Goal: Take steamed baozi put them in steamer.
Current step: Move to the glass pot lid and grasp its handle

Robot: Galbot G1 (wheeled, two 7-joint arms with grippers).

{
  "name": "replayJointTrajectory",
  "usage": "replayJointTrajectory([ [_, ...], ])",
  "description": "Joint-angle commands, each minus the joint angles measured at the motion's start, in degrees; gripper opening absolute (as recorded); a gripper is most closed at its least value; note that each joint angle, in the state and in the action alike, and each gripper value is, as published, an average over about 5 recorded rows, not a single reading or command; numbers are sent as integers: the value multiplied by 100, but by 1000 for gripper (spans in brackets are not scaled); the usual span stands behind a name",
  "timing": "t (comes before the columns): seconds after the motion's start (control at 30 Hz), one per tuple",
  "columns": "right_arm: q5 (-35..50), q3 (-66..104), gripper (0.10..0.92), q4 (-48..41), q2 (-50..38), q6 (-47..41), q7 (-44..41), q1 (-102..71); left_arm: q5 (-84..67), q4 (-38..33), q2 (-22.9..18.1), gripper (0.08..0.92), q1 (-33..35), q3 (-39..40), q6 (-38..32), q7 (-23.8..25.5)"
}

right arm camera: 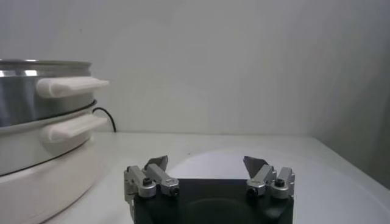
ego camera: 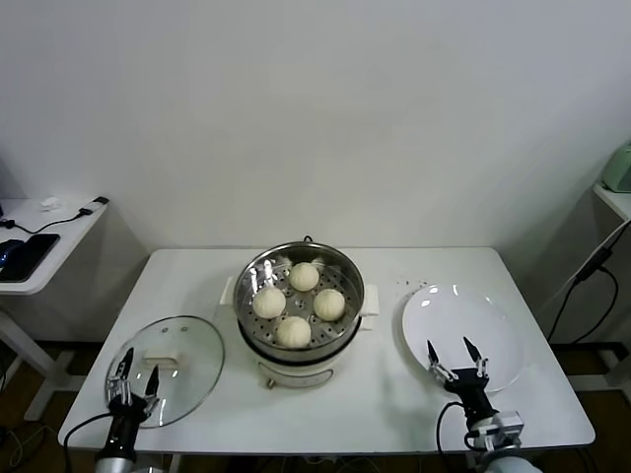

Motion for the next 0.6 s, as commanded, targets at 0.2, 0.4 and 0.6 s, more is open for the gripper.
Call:
replayJointTrajectory([
  [0.2,-205,52,823,133,215,9,44,-223,1152,996,202,823,-745,83,216,-137],
  [0.4,-210,69,823,110,191,8,33,-223,1202,1179,188,823,-1028,147,253,-128],
  [0.6,-209,45,823,73,194,15,23,-210,1286,1378,125,823,-1266,190,284,-119],
])
